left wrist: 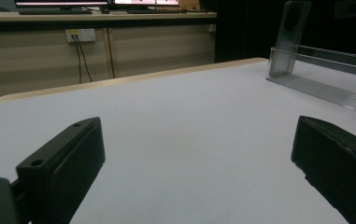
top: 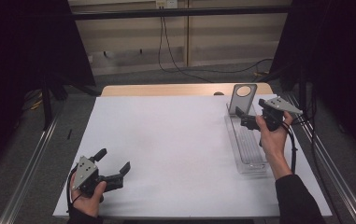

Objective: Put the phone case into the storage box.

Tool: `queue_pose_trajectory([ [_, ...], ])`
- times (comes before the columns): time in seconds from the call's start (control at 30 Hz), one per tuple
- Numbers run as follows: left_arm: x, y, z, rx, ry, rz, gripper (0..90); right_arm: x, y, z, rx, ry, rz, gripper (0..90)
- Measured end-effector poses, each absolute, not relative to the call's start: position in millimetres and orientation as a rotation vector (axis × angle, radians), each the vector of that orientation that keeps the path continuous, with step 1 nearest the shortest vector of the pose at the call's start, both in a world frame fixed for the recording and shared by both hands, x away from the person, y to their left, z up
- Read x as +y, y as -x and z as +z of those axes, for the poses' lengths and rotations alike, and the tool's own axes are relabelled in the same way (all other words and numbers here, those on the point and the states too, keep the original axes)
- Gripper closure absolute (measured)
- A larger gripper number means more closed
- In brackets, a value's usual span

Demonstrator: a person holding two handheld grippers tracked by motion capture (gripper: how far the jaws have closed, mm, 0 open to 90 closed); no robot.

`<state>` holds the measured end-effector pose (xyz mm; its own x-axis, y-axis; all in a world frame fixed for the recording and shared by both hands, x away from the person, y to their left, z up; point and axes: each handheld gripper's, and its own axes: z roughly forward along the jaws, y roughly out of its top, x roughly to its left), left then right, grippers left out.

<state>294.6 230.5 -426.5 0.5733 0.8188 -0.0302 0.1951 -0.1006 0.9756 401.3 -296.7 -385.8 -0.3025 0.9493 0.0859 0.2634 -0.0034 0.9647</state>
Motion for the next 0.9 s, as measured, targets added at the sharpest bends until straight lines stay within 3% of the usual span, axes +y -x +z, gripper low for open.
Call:
queue_pose_trajectory([
  [0.9,230.8,-294.4,-426.4,0.875,-1.611,0.655,2.8,-304.8,-359.9,-388.9,1.577,-1.225,1.392,0.0],
])
